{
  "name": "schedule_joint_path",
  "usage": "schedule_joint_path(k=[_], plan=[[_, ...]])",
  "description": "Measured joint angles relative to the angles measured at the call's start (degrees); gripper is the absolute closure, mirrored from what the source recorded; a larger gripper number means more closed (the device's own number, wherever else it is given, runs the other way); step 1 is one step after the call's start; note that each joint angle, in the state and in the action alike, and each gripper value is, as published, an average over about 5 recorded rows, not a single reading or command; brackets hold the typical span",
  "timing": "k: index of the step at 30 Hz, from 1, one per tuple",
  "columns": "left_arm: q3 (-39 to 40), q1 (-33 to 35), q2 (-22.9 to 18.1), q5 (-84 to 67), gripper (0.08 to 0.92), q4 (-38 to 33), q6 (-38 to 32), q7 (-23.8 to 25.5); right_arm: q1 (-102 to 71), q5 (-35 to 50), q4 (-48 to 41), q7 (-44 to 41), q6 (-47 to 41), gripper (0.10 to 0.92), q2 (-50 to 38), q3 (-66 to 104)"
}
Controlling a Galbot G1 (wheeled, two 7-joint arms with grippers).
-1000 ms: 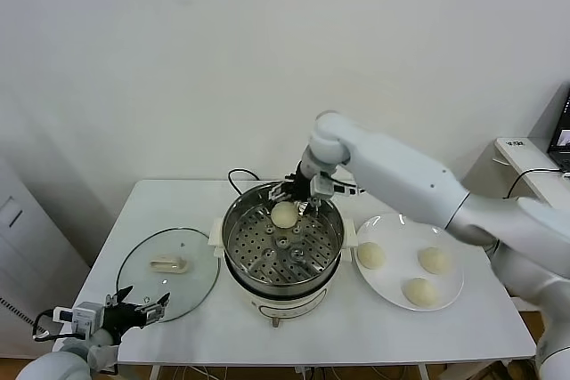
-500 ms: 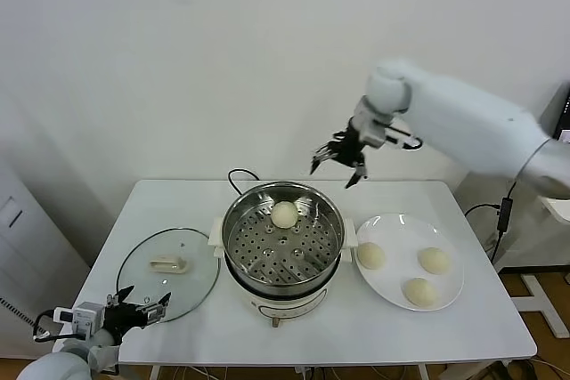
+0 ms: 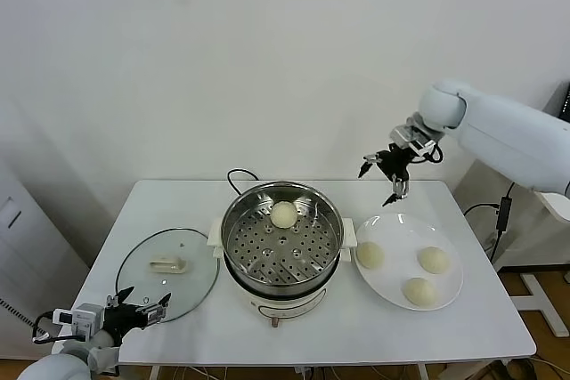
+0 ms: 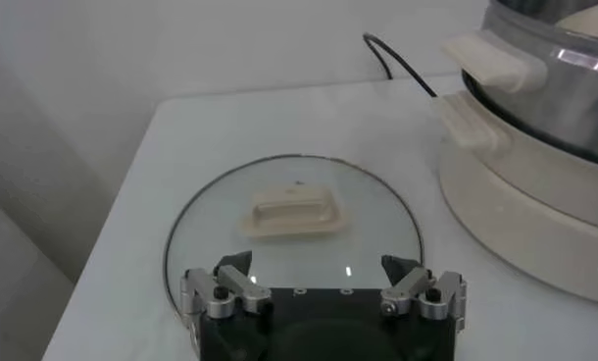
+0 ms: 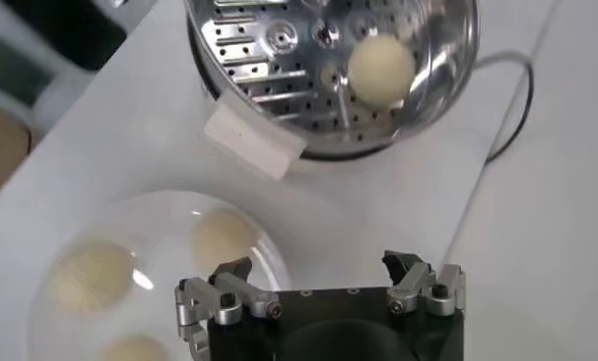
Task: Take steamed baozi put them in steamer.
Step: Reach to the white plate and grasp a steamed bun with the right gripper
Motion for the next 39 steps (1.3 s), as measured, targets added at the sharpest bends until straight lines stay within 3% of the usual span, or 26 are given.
schedule_joint_path(k=[12,32,39], plan=[[-0.12,-0.04,-0.12,0.00,0.177,-0.03,0.09,0.06,-9.50,-1.29,-3.08,2.35,-5.58,0.203,0.46,3.90],[-0.18,0.10,-0.06,0.00,0.177,0.11,0.08,0.10,-20.94,-6.44,-7.38,5.12,-7.62,0.206,1.98,11.30],[-0.15,0.09,0.00,0.00,0.177,0.08,0.11,0.10,-23.23,-7.89,-8.19,5.64,-7.87,0.290,2.39,13.44]])
